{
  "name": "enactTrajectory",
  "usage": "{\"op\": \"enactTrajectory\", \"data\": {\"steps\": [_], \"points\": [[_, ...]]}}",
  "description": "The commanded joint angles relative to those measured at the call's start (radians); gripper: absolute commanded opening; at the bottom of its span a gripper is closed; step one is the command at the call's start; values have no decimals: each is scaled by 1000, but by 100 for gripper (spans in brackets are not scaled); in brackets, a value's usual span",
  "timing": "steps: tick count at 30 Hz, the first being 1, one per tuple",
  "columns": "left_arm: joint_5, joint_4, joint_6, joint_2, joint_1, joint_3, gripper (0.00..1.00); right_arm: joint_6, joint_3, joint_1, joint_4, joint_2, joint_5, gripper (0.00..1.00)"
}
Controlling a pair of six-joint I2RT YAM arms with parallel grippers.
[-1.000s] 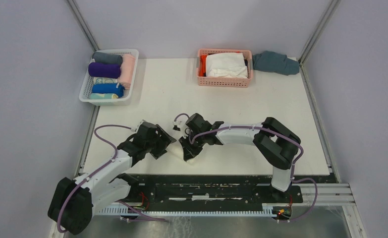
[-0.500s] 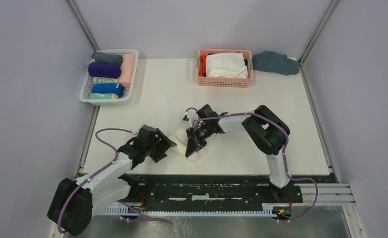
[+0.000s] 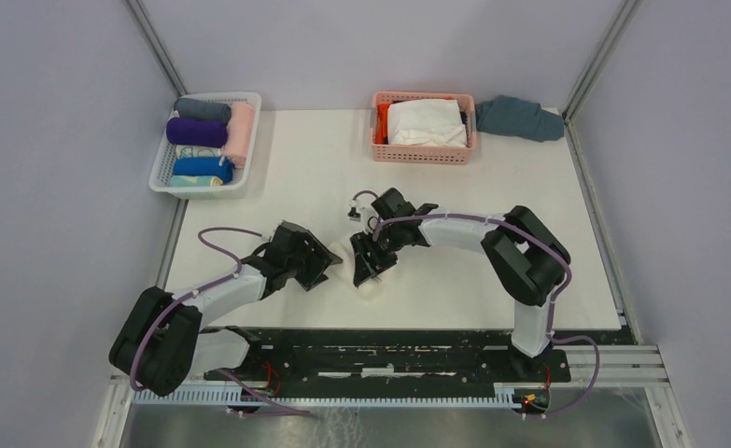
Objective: Roll the towels
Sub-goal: Fold the towel at the center of the board.
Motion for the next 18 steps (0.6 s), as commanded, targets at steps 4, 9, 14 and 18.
{"op": "enactTrajectory", "data": {"steps": [4,9,14,18], "points": [[-86,-82,38,85,-4,-20,69,-159,19,94,-151,-219,462,67],[-92,-91,42,80,-4,-7,69,-225,38,243,-179,-295,793,69],[-91,-100,40,69,-4,-2,69,-254,60,366,-152,-270,1012,68],[-86,-100,37,69,-3,-1,69,-275,95,431,-153,-211,1097,62]]}}
